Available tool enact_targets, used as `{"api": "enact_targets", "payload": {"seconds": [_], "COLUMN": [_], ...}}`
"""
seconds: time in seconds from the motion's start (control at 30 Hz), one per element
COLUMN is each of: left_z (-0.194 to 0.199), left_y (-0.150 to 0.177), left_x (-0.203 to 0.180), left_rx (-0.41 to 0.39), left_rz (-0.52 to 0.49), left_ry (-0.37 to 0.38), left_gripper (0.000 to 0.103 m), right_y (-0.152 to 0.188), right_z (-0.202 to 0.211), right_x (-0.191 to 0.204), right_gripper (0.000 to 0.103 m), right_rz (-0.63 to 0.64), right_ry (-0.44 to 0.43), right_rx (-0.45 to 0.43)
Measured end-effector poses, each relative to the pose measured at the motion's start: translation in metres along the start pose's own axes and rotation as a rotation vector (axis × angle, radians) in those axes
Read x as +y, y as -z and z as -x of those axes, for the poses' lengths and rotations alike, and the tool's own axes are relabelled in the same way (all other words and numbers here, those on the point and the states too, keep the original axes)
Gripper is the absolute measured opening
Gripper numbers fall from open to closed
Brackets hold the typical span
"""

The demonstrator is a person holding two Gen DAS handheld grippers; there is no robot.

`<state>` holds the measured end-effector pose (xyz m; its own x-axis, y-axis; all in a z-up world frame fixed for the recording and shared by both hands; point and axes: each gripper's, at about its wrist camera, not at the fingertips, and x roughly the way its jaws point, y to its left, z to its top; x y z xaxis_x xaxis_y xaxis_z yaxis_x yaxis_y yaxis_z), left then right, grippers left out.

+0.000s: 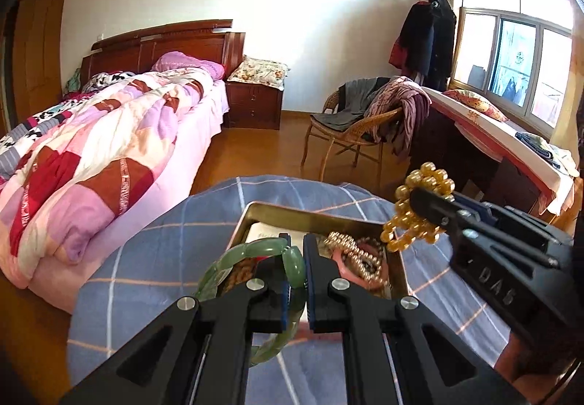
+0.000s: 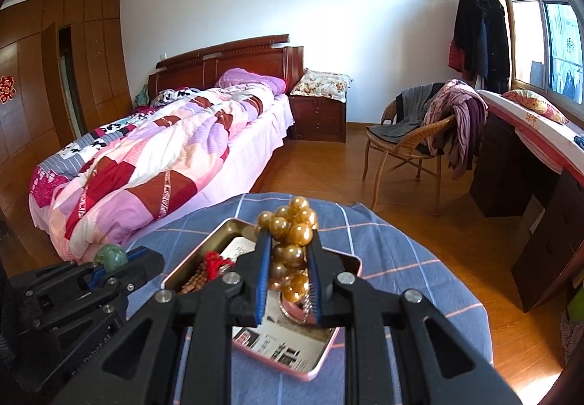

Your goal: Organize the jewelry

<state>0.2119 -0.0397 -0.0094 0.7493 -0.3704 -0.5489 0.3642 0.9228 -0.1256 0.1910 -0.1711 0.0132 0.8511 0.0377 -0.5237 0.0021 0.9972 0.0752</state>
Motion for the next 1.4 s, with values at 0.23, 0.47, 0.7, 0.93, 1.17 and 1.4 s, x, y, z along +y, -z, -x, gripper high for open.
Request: {"api": "enact_targets", "payload": {"seconds": [0.23, 0.47, 0.7, 0.93, 1.17, 1.4], "left_z": [-0.035, -0.072, -0.098, -0.104, -0.086, -0.042], "left_y": [-0.003, 0.003, 0.017, 0.024, 0.018, 0.011], "left_x": [-0.011, -0.012, -0.013, -0.022, -0.03, -0.034], "left_rx": [0.026, 0.096, 0.172, 0.2, 0.154, -0.028], "left_rz": [-0.021, -0.039, -0.051, -0.114, -0.206, -0.33], "left_ry": [0.019, 0.001, -0.04, -0.094, -0.226, -0.451], "left_gripper": [0.005, 0.006, 0.006, 0.061, 0.066, 0.083], "right_y": [-0.004, 0.004, 0.013, 0.024, 0.019, 0.006], "right_z": [-0.033, -0.069, -0.093, -0.11, -0.093, -0.056], "right_x": [-0.007, -0.021, -0.021, -0.015, -0.017, -0.018], "right_gripper": [0.021, 0.021, 0.021, 0.043, 0.072, 0.098], "right_rz": [0.016, 0.002, 0.033, 0.074, 0.051, 0.031], "right_ry": [0.031, 0.039, 0.024, -0.044, -0.057, -0.025], "right_rx": [0.05, 0.142, 0.212, 0.291, 0.256, 0.142]}}
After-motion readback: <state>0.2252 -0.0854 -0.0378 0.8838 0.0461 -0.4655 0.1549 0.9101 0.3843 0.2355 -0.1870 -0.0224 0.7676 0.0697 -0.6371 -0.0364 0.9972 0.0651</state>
